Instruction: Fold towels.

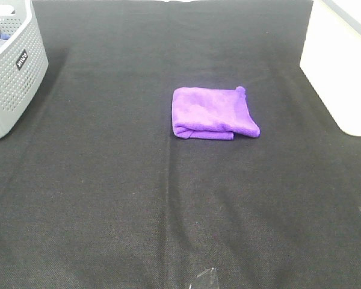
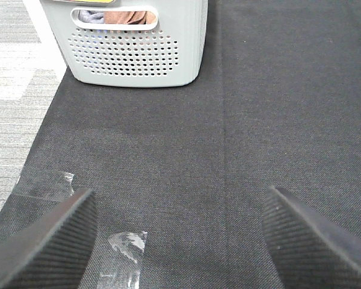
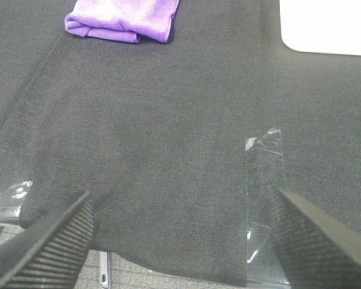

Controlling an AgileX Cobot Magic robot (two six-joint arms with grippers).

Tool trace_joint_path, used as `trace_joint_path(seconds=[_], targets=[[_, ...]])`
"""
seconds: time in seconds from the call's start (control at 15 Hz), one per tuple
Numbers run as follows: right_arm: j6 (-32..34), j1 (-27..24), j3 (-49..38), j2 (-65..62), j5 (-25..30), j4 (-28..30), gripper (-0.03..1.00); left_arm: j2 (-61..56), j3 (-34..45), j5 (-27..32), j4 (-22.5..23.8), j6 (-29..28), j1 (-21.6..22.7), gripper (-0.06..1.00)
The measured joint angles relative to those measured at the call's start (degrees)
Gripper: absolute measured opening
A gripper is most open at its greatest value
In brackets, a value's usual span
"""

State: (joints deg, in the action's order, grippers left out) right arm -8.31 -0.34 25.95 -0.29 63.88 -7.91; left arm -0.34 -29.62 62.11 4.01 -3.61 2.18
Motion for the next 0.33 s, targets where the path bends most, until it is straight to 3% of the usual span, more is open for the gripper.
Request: trace_joint_path(seconds=[0.33], targets=[[0.0, 0.0, 0.0, 0.0, 0.0, 0.0, 0.77, 0.0, 0.0, 0.0, -0.7, 0.0, 0.0, 0.71]])
